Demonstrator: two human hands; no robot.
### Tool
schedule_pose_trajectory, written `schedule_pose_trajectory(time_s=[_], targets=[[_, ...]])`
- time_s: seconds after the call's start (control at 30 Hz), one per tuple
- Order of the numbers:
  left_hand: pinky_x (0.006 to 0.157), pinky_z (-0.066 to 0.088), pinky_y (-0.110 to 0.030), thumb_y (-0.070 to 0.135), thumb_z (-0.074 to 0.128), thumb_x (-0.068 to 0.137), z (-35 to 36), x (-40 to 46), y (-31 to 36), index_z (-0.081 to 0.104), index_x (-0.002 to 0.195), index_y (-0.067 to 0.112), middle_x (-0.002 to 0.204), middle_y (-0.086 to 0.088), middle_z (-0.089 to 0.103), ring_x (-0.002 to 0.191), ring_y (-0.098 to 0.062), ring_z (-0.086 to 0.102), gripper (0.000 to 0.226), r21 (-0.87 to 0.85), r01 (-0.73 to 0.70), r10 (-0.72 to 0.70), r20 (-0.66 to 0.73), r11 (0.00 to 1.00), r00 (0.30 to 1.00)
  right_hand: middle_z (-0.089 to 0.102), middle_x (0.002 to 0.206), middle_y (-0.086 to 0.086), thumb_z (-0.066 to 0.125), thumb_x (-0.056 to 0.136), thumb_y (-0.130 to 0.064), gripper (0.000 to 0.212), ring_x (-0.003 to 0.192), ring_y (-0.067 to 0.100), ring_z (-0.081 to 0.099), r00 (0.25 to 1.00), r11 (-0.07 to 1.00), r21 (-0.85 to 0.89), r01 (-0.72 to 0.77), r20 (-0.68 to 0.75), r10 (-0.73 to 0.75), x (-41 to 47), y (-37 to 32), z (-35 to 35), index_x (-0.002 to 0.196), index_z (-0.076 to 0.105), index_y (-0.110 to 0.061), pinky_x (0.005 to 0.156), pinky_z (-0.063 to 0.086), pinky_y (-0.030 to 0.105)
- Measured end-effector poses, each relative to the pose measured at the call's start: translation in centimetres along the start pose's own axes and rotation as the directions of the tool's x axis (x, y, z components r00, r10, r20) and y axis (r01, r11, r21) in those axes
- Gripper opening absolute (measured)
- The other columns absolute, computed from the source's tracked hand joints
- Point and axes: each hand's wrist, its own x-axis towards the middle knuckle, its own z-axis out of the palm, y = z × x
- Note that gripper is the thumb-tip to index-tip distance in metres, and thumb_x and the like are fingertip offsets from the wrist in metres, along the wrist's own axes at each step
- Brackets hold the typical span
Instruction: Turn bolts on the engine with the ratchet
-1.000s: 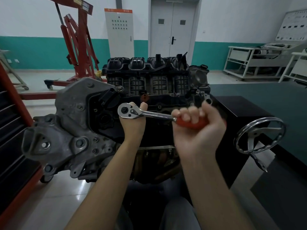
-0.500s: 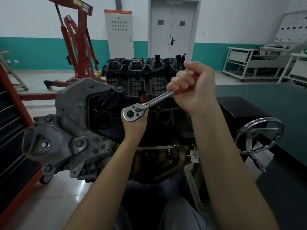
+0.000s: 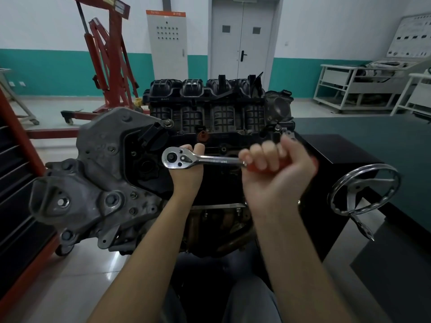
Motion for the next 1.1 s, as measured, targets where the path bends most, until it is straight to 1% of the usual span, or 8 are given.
schedule_pose_trajectory(time_s=[0.1,0.17,0.23,0.33,0.57,0.8,1.0,1.1], targets=[[0.049,0.036,-0.009,-0.004,0.053,0.091,-0.1,-0.1,-0.2,0.039,0.057,0.019,0.057,0.01,0.04,0.045,0.003,0.039,0.044,0.001,0.068,-0.068,0.047,0.998,0.997,0.024,0.039,-0.006,0.046,0.077,-0.007,0.034,0.037,0.011,0.022,0.991,0.981,-0.162,-0.104,0.071,0.116,3.7,-1.1,2.5,0.047,0.034,-0.019,0.043,0.03,0.019],[0.043,0.031,-0.007,0.002,0.058,0.086,-0.1,-0.4,0.0,0.04,0.048,0.036,0.05,0.02,0.041,0.041,0.003,0.037,0.054,0.006,0.04,-0.04,0.048,0.999,0.998,0.024,0.038,-0.006,0.046,0.077,-0.006,0.035,0.036,0.011,0.022,0.971,0.949,-0.253,-0.186,0.097,0.216,5.6,-1.3,4.1,0.047,0.034,-0.018,0.043,0.028,0.018],[0.042,0.024,-0.007,0.007,0.057,0.079,-0.1,-0.5,0.0,0.037,0.038,0.033,0.039,0.019,0.033,0.036,0.001,0.029,0.052,0.022,-0.024,0.022,0.085,0.999,0.996,0.024,0.039,-0.006,0.043,0.084,-0.006,0.038,0.035,0.01,0.022,0.956,0.926,-0.292,-0.238,0.097,0.276,6.8,-1.3,5.0,0.05,0.033,-0.018,0.041,0.028,0.018],[0.046,0.024,-0.013,0.024,0.06,0.073,-0.1,-0.5,0.2,0.035,0.039,0.033,0.041,0.017,0.031,0.041,0.0,0.027,0.043,0.025,-0.009,0.007,0.074,1.0,0.997,0.025,0.038,-0.006,0.044,0.085,-0.007,0.038,0.034,0.01,0.022,0.971,0.957,-0.202,-0.208,0.072,0.227,5.9,-1.1,3.9,0.049,0.034,-0.018,0.041,0.027,0.017],[0.049,0.032,-0.011,0.006,0.064,0.091,0.3,-0.6,0.0,0.029,0.053,0.023,0.042,0.015,0.034,0.042,0.0,0.033,0.055,-0.077,-0.012,0.009,-0.049,0.997,0.999,0.029,0.047,-0.003,0.043,0.089,-0.016,0.037,0.044,0.013,0.034,0.997,0.985,0.174,0.013,-0.072,0.0,-2.1,1.1,-2.0,0.052,0.038,-0.018,0.049,0.043,0.026],[0.046,0.03,-0.007,-0.002,0.057,0.088,-0.3,-0.3,-0.6,0.031,0.048,0.029,0.04,0.018,0.038,0.039,0.002,0.035,0.057,0.006,-0.04,0.04,0.053,0.999,0.998,0.025,0.04,-0.006,0.041,0.087,-0.01,0.038,0.037,0.011,0.023,0.998,0.998,-0.034,-0.06,0.023,0.061,2.2,-0.9,0.5,0.051,0.032,-0.02,0.042,0.032,0.021],[0.046,0.032,-0.011,0.044,0.058,0.066,-0.3,-0.3,-0.4,0.049,0.042,0.035,0.042,0.02,0.04,0.042,0.002,0.037,0.027,0.025,0.001,-0.002,0.029,1.0,1.0,0.024,0.039,-0.006,0.042,0.088,-0.009,0.04,0.034,0.009,0.022,0.952,0.93,-0.246,-0.274,0.069,0.298,6.8,-1.4,4.4,0.051,0.032,-0.018,0.04,0.027,0.018],[0.056,0.042,-0.021,0.034,0.065,0.074,-0.5,-0.6,-0.9,0.044,0.048,0.033,0.049,0.02,0.043,0.05,0.003,0.039,0.034,0.006,0.081,-0.081,0.014,0.997,0.997,0.025,0.039,-0.007,0.043,0.088,-0.009,0.039,0.035,0.009,0.023,0.972,0.961,-0.169,-0.219,0.042,0.23,5.3,-0.8,3.5,0.051,0.034,-0.018,0.042,0.027,0.017]])
